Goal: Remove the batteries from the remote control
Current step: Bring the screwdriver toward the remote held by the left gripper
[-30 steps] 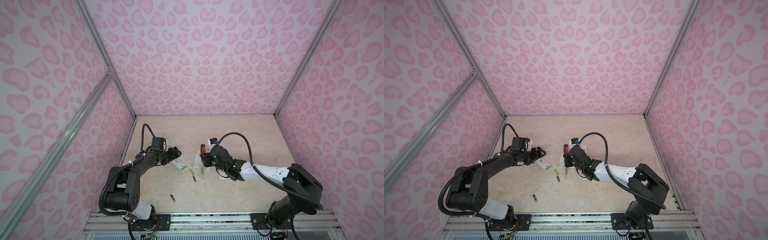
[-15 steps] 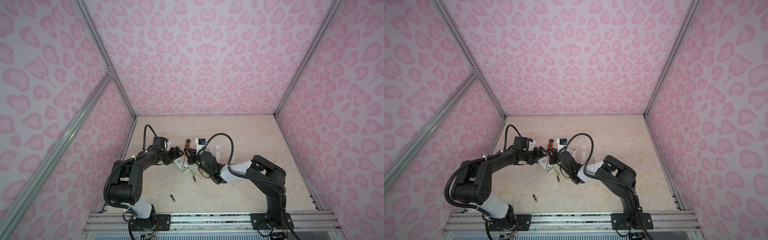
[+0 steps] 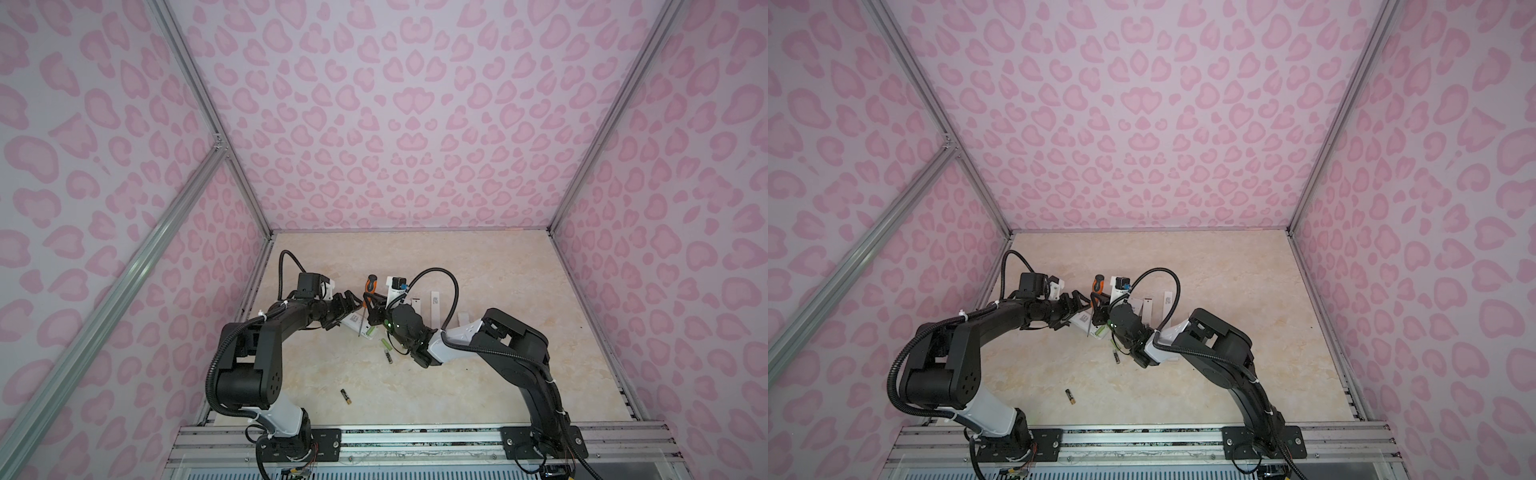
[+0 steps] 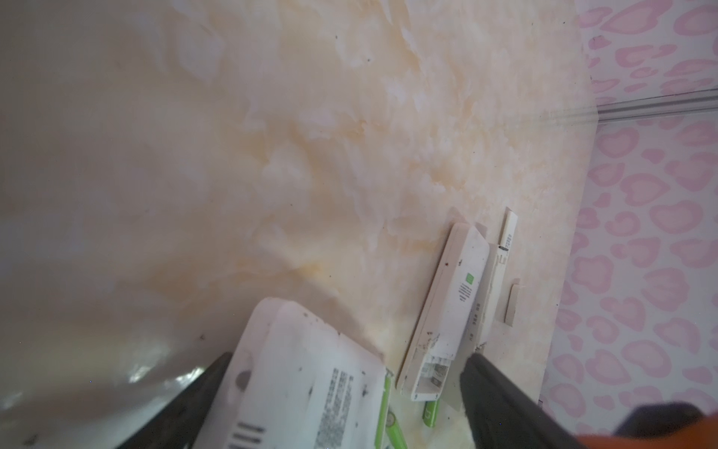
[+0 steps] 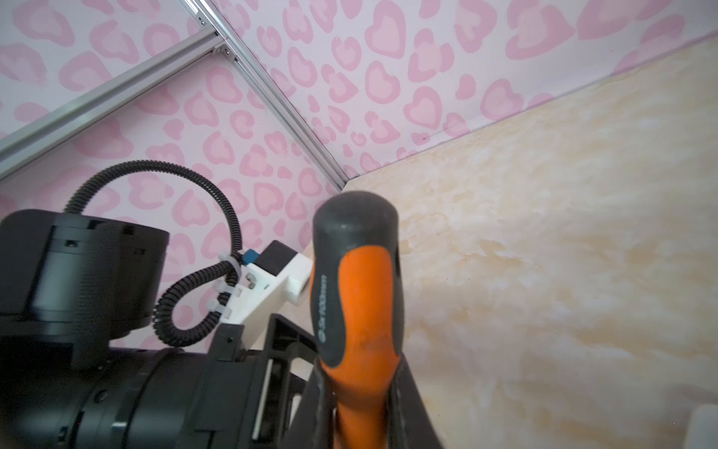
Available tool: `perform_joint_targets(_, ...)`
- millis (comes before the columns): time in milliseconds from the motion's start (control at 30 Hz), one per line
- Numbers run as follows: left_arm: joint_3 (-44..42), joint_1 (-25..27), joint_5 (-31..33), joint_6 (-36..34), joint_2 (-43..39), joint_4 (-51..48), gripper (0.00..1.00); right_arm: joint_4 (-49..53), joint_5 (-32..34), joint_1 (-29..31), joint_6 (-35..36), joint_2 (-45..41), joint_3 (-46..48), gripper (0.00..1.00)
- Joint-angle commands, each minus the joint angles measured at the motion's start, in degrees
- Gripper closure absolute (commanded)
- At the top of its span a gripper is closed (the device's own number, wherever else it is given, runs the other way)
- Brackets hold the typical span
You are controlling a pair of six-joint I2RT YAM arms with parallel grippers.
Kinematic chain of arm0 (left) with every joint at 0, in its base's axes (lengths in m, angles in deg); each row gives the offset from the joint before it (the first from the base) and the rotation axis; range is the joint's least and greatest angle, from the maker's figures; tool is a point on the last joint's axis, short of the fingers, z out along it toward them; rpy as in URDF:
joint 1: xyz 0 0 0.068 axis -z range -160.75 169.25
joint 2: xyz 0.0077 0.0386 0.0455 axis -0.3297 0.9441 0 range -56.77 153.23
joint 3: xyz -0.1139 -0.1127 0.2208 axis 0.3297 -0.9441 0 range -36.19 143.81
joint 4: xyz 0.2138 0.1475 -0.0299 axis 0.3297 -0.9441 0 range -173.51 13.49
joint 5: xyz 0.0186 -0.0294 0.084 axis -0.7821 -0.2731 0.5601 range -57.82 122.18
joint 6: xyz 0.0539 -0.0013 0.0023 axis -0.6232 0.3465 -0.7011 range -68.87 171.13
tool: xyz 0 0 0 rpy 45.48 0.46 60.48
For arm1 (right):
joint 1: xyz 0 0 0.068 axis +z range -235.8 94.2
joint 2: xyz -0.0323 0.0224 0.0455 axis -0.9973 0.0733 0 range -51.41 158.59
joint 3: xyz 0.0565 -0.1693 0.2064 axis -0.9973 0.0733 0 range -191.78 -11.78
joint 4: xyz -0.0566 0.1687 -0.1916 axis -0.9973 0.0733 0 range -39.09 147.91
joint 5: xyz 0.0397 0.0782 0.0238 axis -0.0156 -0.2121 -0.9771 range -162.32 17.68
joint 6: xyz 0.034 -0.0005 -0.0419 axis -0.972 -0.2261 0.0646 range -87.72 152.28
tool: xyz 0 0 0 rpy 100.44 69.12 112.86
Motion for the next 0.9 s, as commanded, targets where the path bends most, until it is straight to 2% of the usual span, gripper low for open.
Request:
perform_joint_targets(0, -0.41, -1.11, 0.52, -0.93, -1.63, -1.68, 0.06, -1.19, 4.71, -0.05, 2.28, 0.67, 0.33, 1.0)
perform_joint_targets(300, -2.14, -2.63, 0.2, -0.82, -4.95, -2.21, 0.07, -0.44, 4.63, 0.09, 3.55, 2.08, -0.88, 1.0)
perform_joint_targets(400, -3.61, -2.64, -1.7, 1.42, -4.19, -0.68, 0.2, -0.75, 3.83, 0.14, 3.17, 2.25, -1.06, 1.0)
perform_joint_targets(433, -3.96, -2.63, -1.92, 2.15, -3.64, -0.44, 0.28, -0.56, 3.66, 0.14, 3.07, 2.17, -1.18, 1.0)
perform_joint_targets(500, -4.04, -2.61, -0.5, 2.43, -2.93, -1.58, 0.5, 0.25, 3.73, 0.16, 3.12, 2.0, -1.39, 1.0)
perform_joint_targets(533, -3.86, -2.55, 0.95, 2.05, -2.93, -2.5, 0.58, 0.91, 3.69, 0.12, 3.25, 1.9, -1.48, 1.0)
perform_joint_targets(567, -3.63, -2.57, 2.71, 1.45, -3.03, -3.74, 0.59, 1.38, 3.3, -0.04, 3.25, 1.9, -1.76, 1.0)
perform_joint_targets(600, -3.37, -2.54, 3.86, 0.71, -3.22, -4.75, 0.54, 1.99, 2.89, -0.19, 3.15, 1.9, -1.9, 1.0)
perform_joint_targets(700, -1.99, -2.48, 5.62, -2.28, -3.38, -8.48, 0.26, 3.47, 2.15, -0.5, 2.6, 1.91, -2.02, 1.0)
perform_joint_targets(833, -0.01, -2.46, 5.04, -5.51, -2.99, -12.37, 0.05, 4.81, 2.25, -0.99, 2.2, 1.85, -2.11, 1.0)
perform_joint_targets(867, 0.46, -2.44, 4.45, -6.39, -2.66, -13.44, 0.03, 4.94, 1.94, -1.25, 1.99, 1.89, -2.19, 1.0)
